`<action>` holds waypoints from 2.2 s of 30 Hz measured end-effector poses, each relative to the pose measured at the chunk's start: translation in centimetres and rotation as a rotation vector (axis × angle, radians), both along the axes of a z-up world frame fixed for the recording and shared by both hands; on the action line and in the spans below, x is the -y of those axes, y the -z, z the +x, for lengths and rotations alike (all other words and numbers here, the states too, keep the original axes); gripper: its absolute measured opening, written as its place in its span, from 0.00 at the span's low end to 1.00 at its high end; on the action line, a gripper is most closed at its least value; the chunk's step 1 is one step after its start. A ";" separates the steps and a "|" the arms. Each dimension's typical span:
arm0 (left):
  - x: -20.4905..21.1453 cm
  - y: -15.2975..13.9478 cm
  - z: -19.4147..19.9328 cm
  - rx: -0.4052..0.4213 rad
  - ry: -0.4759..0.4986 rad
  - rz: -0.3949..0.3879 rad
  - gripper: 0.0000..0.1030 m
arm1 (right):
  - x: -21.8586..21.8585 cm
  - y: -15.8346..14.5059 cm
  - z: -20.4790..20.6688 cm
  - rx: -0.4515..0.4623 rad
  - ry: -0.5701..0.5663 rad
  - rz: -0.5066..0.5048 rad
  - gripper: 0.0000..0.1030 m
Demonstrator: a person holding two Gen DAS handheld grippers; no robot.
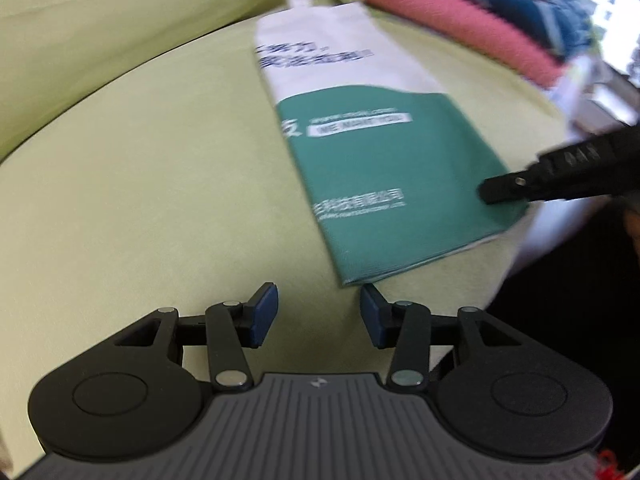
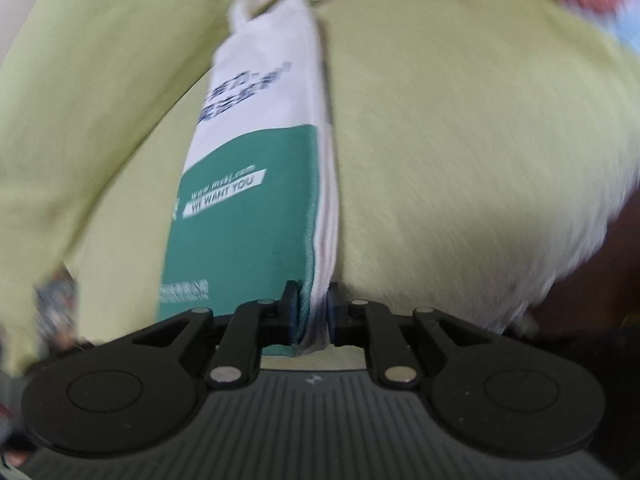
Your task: Fold shopping bag
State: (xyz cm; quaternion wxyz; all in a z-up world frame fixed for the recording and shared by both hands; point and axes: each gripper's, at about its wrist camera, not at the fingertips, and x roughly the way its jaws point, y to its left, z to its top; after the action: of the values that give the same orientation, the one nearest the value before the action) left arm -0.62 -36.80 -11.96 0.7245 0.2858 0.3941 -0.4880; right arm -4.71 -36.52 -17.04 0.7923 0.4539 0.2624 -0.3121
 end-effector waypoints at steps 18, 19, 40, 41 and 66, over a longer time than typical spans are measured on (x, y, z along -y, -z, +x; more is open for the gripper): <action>-1.4 -2.4 -4.3 0.075 -0.125 0.028 0.57 | -9.7 -4.2 -3.6 -0.210 -0.030 -0.336 0.57; -1.5 -2.6 -4.7 0.079 -0.121 0.019 0.60 | -10.2 -4.6 -3.9 -0.216 -0.025 -0.357 0.64; 1.2 -4.8 -8.7 0.209 -0.050 0.008 0.66 | -12.4 -6.0 -7.7 -0.159 -0.023 -0.662 0.74; 1.5 -5.0 -8.6 0.205 -0.050 0.002 0.66 | -12.1 -6.1 -7.7 -0.155 -0.021 -0.658 0.74; -4.1 7.2 -7.7 1.196 1.103 0.089 0.66 | -16.0 2.4 1.0 -0.685 -0.798 -1.417 0.61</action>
State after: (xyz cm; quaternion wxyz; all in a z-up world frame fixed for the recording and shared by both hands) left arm -8.35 -32.73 -19.15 0.4558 0.6795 -0.2379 -0.5234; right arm -3.66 -20.54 -19.45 0.8152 -0.3880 0.3691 -0.2206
